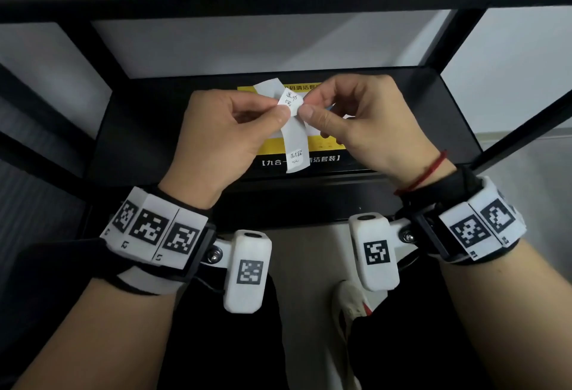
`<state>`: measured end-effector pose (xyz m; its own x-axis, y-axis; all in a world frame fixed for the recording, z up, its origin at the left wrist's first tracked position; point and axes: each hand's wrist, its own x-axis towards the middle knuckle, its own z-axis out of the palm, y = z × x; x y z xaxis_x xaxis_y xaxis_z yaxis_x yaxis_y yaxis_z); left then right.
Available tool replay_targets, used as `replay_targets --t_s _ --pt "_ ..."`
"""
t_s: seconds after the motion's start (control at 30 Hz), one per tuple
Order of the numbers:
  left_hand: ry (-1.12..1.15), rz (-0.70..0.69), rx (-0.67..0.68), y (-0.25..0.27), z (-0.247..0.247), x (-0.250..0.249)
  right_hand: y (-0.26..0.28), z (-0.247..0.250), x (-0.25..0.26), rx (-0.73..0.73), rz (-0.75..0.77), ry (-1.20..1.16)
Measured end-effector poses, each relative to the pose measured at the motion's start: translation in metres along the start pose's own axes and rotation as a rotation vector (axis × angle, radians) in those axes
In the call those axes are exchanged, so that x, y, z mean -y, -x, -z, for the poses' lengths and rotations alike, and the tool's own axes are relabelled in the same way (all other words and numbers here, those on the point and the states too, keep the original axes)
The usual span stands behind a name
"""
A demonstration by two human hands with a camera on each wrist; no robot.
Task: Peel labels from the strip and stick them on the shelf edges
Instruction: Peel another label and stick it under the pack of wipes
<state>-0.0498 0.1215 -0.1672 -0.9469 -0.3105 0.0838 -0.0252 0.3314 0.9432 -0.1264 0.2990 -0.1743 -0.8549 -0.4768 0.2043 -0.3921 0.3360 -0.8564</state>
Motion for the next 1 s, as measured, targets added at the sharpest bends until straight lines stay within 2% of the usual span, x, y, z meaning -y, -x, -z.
replay_targets --t_s 0.23,0.5,0.73,1.0 --pt "0.092 -0.045 0.130 0.002 -0.028 -0.029 0.025 0.036 0.010 -0.145 -0.027 0.013" --pt "0.146 -0.081 0.275 0.005 -0.067 -0.048 0.066 0.083 0.025 -0.292 -0.054 0.150" --pt "0.179 -0.156 0.233 0.004 -0.078 -0.080 0.063 0.118 0.040 -0.258 0.008 0.173" --pt "0.194 -0.161 0.171 0.008 -0.125 -0.110 0.069 0.159 0.027 -0.340 0.028 0.064"
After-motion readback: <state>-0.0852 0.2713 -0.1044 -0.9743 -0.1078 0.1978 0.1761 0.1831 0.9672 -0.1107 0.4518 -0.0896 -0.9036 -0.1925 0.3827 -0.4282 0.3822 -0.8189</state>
